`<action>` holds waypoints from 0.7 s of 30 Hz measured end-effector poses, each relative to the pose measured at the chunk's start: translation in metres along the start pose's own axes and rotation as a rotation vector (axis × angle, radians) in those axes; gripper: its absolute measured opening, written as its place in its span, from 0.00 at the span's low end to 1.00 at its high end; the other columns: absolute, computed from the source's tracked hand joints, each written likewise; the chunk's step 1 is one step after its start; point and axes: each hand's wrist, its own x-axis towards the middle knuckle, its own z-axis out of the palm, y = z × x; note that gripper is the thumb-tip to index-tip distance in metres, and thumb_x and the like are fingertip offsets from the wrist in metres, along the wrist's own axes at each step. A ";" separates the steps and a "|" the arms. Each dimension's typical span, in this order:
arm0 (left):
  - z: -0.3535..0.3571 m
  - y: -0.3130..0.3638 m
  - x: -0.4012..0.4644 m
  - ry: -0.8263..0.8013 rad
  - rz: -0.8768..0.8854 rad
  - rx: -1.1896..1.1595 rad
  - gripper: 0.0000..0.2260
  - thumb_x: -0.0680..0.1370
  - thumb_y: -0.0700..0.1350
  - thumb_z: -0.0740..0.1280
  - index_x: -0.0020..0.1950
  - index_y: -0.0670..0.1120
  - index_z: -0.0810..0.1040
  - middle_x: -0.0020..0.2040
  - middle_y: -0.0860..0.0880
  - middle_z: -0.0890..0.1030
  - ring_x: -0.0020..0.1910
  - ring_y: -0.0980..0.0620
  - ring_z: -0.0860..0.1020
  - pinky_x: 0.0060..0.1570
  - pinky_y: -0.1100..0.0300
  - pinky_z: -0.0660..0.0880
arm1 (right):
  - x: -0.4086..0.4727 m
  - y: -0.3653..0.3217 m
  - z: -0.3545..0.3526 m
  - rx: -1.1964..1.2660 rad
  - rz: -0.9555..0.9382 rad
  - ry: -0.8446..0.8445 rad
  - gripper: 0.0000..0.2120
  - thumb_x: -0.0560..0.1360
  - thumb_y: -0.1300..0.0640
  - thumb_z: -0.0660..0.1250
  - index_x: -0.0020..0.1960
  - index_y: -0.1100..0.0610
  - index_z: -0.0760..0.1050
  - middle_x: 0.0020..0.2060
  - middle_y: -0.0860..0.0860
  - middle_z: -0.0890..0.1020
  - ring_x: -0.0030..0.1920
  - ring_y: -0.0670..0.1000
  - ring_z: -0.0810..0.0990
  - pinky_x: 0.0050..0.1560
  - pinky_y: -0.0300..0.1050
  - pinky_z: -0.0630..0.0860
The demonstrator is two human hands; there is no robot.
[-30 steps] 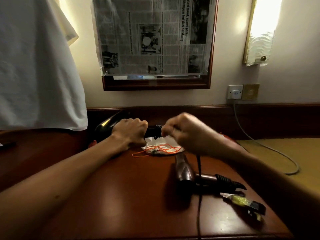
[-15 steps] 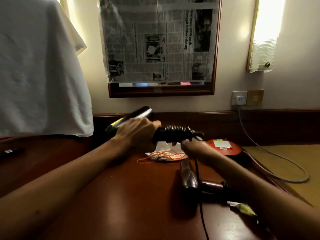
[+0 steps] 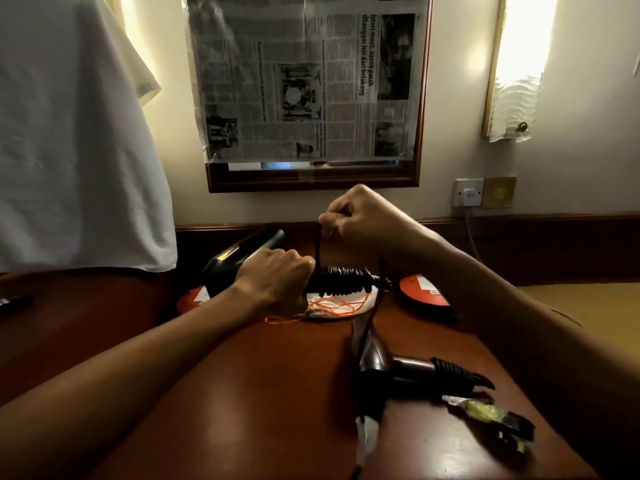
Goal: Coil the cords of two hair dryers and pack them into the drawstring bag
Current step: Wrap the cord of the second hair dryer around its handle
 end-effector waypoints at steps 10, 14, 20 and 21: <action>0.005 -0.028 -0.015 0.158 0.018 -0.118 0.07 0.71 0.48 0.65 0.47 0.47 0.73 0.37 0.49 0.80 0.33 0.48 0.79 0.34 0.56 0.77 | -0.014 0.078 0.049 0.250 0.214 -0.351 0.10 0.78 0.64 0.61 0.41 0.56 0.76 0.32 0.61 0.72 0.30 0.52 0.68 0.31 0.44 0.63; 0.002 -0.018 -0.012 0.176 -0.044 -0.268 0.05 0.70 0.48 0.65 0.43 0.49 0.72 0.36 0.50 0.79 0.33 0.48 0.78 0.33 0.58 0.72 | -0.055 0.053 0.095 0.357 0.234 -0.299 0.10 0.83 0.51 0.54 0.49 0.51 0.73 0.26 0.49 0.70 0.22 0.44 0.69 0.21 0.35 0.66; -0.003 -0.008 -0.002 0.080 -0.147 -0.286 0.07 0.71 0.50 0.65 0.45 0.48 0.74 0.37 0.50 0.77 0.37 0.47 0.78 0.34 0.56 0.70 | -0.099 0.022 0.103 0.016 0.100 -0.402 0.13 0.81 0.49 0.56 0.61 0.54 0.68 0.50 0.53 0.79 0.46 0.50 0.78 0.49 0.49 0.75; -0.002 -0.005 -0.003 0.054 -0.134 -0.251 0.08 0.72 0.51 0.65 0.46 0.48 0.74 0.38 0.50 0.77 0.38 0.47 0.79 0.34 0.57 0.69 | -0.098 0.012 0.090 -0.046 0.082 -0.397 0.13 0.81 0.49 0.56 0.58 0.56 0.70 0.52 0.55 0.79 0.50 0.53 0.78 0.52 0.50 0.74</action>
